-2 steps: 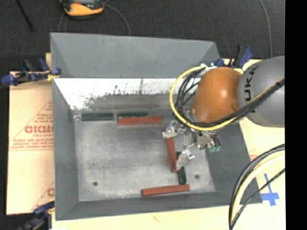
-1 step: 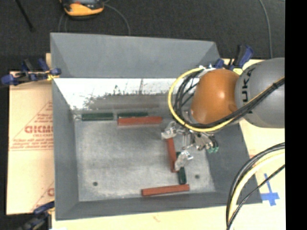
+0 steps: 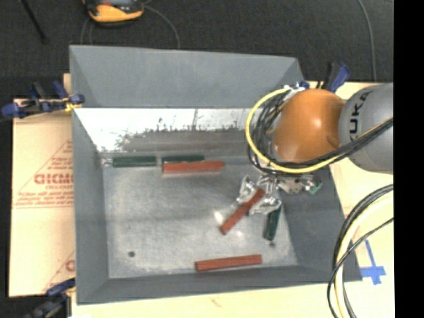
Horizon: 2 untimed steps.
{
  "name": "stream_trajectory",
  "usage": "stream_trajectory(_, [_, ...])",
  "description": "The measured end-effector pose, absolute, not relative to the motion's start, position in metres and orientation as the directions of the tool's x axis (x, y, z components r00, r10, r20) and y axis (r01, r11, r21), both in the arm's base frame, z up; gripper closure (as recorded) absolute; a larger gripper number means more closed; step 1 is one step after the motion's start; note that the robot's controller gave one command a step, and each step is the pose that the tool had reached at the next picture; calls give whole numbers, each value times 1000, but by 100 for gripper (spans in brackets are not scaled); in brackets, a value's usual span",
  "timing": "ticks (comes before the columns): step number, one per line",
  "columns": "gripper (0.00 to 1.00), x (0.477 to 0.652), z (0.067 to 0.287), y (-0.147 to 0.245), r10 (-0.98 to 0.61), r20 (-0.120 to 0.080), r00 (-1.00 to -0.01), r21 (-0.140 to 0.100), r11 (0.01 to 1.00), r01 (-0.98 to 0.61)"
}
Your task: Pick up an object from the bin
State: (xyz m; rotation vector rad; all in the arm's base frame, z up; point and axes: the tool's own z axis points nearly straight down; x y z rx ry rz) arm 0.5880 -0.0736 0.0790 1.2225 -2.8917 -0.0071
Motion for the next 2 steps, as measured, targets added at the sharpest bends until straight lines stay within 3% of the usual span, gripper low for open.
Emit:
stream_trajectory(1, [100,588,79,-74,-717,0,-697,5,697,-717])
stream_trajectory(2, [100,623,121,-47,-838,-4,-545,-2,545,-838])
